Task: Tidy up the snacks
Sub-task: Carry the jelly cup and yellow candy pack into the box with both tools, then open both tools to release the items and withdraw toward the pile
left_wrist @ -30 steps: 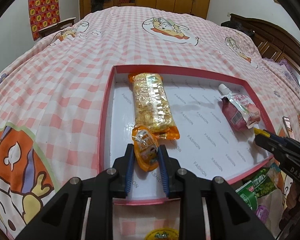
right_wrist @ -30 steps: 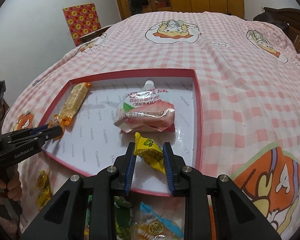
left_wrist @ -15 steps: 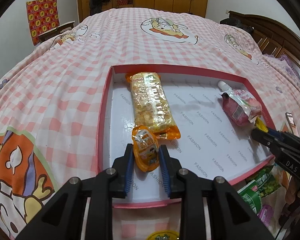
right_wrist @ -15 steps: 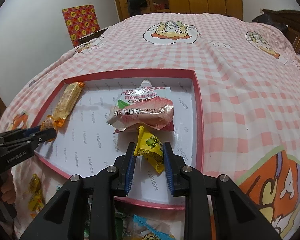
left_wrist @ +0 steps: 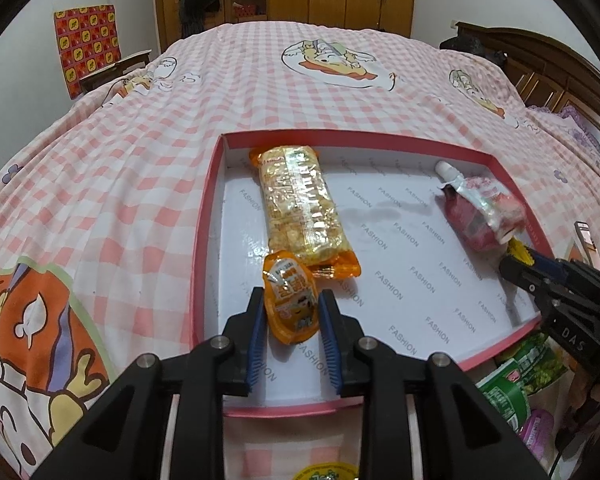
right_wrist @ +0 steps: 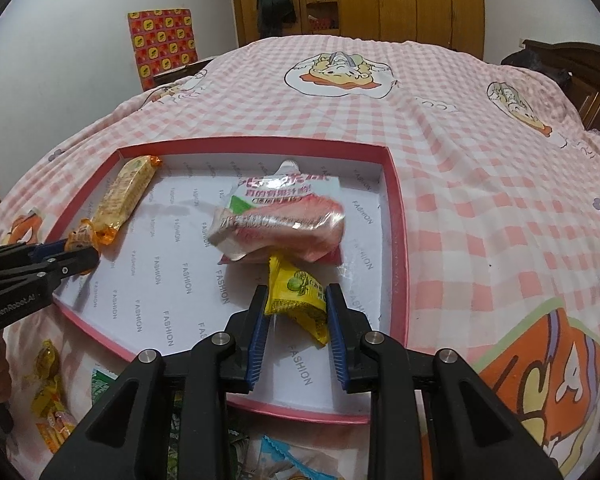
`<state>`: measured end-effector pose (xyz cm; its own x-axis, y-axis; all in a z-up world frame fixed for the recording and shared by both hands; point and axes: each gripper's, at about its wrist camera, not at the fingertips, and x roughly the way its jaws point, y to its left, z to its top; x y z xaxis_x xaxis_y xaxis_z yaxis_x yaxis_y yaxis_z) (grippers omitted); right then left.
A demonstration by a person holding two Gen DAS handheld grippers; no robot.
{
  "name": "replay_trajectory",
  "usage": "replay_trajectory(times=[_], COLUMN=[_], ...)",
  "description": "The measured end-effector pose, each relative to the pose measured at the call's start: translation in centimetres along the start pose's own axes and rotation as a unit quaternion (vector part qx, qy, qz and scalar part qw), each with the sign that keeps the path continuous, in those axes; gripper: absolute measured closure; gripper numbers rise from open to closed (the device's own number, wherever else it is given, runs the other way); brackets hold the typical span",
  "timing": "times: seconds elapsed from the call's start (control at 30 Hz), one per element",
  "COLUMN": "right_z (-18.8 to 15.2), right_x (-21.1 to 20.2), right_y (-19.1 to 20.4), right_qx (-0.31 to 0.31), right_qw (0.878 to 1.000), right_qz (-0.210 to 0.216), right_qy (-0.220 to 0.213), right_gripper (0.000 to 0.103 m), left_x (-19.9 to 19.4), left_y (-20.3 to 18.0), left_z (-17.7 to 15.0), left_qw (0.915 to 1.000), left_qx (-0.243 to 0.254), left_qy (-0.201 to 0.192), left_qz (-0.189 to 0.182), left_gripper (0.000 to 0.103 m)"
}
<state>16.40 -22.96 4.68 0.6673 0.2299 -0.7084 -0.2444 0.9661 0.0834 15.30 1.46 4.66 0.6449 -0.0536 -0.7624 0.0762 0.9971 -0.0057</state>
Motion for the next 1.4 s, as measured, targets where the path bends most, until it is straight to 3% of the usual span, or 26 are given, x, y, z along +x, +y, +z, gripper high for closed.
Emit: replay_trajectory(times=[0.13, 0.3, 0.37, 0.5, 0.67, 1.4], right_z=[-0.2, -0.3, -0.5, -0.6, -0.6, -1.8], right_x=[0.1, -0.2, -0.3, -0.8, -1.8, -7.4], right_y=[0.4, 0.3, 0.5, 0.7, 0.7, 3.4], right_qx=[-0.011, -0.012, -0.013, -0.012, -0.002, -0.021], right_qw=[1.0, 1.0, 1.0, 0.999, 0.999, 0.996], right_qz=[-0.004, 0.007, 0.013, 0.02, 0.041, 0.07], right_qy=[-0.006, -0.014, -0.018, -0.028, -0.033, -0.045], right_gripper=[0.074, 0.069, 0.065, 0.052, 0.047, 0.045], left_x=[-0.1, -0.5, -0.7, -1.2, -2.5, -7.5], left_y=[-0.3, -1.2, -1.4, -1.3, -1.0, -0.8], left_z=[-0.1, -0.4, -0.5, -0.5, -0.6, -2.9], left_qw=[1.0, 0.9998, 0.9997, 0.9995, 0.9992, 0.9988], left_qx=[0.005, 0.017, 0.019, 0.004, -0.011, -0.014], left_qy=[-0.004, -0.012, -0.013, -0.01, -0.013, -0.016], left_qz=[0.002, -0.004, -0.008, -0.03, -0.037, -0.045], left_gripper=[0.071, 0.051, 0.049, 0.048, 0.048, 0.047])
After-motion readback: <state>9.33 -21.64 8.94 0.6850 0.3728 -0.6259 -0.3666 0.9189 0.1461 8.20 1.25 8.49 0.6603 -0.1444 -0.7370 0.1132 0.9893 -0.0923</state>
